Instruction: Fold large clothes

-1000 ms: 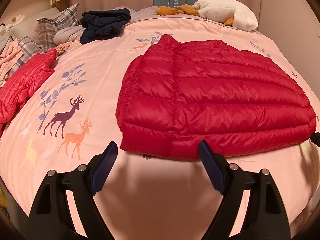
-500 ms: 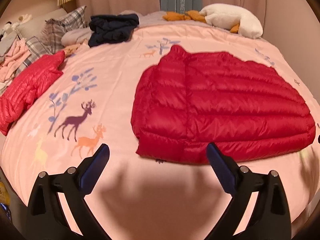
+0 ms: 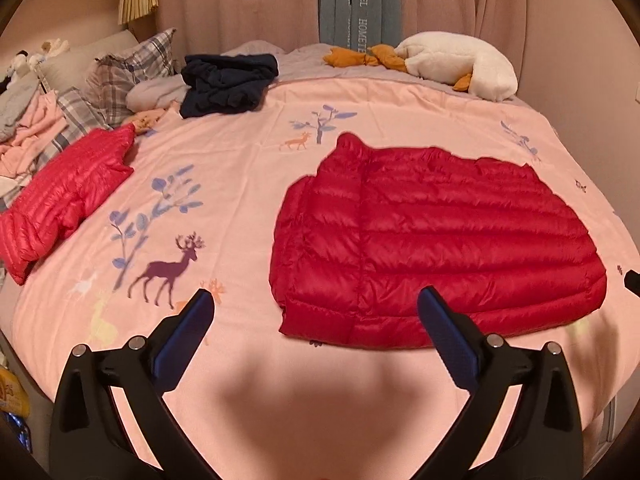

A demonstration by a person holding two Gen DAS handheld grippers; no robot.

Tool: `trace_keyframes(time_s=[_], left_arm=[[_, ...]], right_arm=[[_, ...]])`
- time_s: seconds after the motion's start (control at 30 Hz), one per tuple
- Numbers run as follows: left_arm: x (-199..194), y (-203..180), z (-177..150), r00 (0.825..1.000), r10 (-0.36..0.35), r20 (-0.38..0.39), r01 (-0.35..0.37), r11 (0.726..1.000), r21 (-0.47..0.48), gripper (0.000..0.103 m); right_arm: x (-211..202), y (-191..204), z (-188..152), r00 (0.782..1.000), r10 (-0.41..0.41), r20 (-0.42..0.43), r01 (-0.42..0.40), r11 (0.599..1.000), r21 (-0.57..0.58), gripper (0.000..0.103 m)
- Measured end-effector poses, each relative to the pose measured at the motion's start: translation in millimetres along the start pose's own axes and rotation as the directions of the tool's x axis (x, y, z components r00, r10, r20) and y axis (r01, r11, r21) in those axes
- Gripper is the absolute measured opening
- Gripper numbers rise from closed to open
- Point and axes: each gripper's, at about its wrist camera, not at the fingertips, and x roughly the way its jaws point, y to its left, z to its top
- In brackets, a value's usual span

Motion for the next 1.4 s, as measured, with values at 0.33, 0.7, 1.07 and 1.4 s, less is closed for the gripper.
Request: trace_keyframes(time_s=[0.33, 0.7, 1.07, 1.4], left_arm=[[-100.9, -21.5, 29.7, 0.981, -0.056, 0.186, 0.053, 0.998, 0.022, 0.102], [-181.5, -52.9, 39.2, 0.954, -0.029, 0.300, 0.016, 0.999, 0.043, 0.102], [-157.1, -69.3, 7.6, 0.984, -0.050, 0.172, 0.043, 0.998, 0.040, 0.102], [-134.2, -67.4, -8.2, 0.996, -0.023, 0.091, 0.019, 0.999, 0.043, 0.102]], right_arm=[[-70.2, 38.1, 29.9, 0.996, 0.049, 0.070, -0.047, 0.998, -0.029, 0.101], [-169.6, 82.0, 33.7, 0.957, 0.069, 0.280, -0.027, 0.988, -0.151, 0.101], [-134.2, 84.8, -7.7, 0.985, 0.066, 0.160, -0.045, 0.990, -0.131, 0.101], [-107.6, 92.2, -20.9, 0.994, 0.072, 0.086, -0.057, 0.986, -0.158, 0.101]])
